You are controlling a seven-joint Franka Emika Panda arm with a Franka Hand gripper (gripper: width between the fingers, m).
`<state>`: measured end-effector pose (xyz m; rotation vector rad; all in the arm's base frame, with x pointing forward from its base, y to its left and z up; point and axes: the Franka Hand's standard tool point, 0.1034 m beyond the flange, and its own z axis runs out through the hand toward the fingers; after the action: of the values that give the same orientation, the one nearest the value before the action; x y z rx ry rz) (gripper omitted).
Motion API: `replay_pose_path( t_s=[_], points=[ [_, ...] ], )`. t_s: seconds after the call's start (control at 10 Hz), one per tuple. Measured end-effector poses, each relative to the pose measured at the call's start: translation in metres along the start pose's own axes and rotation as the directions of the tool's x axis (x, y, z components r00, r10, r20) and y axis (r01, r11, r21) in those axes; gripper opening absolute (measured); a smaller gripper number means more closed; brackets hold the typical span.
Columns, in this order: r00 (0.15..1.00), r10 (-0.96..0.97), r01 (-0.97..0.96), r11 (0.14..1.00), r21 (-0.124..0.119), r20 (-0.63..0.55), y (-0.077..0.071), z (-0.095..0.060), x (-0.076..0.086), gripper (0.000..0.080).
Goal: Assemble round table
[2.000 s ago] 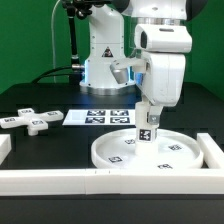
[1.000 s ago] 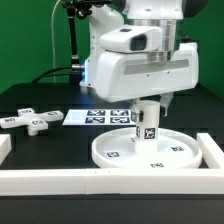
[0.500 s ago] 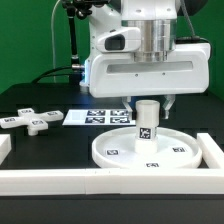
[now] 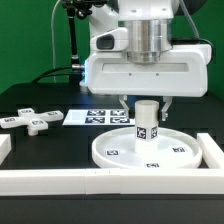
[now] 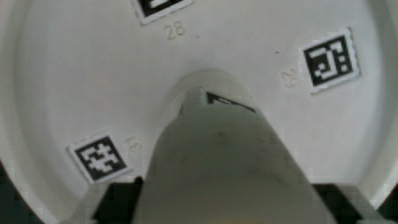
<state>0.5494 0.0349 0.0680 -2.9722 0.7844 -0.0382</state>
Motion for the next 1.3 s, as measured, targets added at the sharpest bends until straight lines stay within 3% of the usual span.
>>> replay_pose_path(
  t_s=[0.3, 0.9, 1.0, 1.2, 1.3],
  points=[
    [0.925, 0.380, -0.380, 0.924, 0.043, 0.013, 0.0015, 0.0006, -0.0014, 0.0409],
    [0.754, 0.655, -0.657, 0.752, 0.054, 0.051, 0.0022, 0.0010, -0.0010, 0.0409],
    [0.638, 0.766, -0.770, 0.634, 0.071, 0.076, 0.0047, 0.0009, 0.0016, 0.0409],
    [0.427, 0.896, -0.904, 0.422, 0.063, 0.126, 0.0043, 0.0016, 0.0000, 0.0409],
    [0.242, 0.958, -0.970, 0.236, 0.053, 0.157, 0.0026, 0.0023, -0.0021, 0.0409]
  ],
)
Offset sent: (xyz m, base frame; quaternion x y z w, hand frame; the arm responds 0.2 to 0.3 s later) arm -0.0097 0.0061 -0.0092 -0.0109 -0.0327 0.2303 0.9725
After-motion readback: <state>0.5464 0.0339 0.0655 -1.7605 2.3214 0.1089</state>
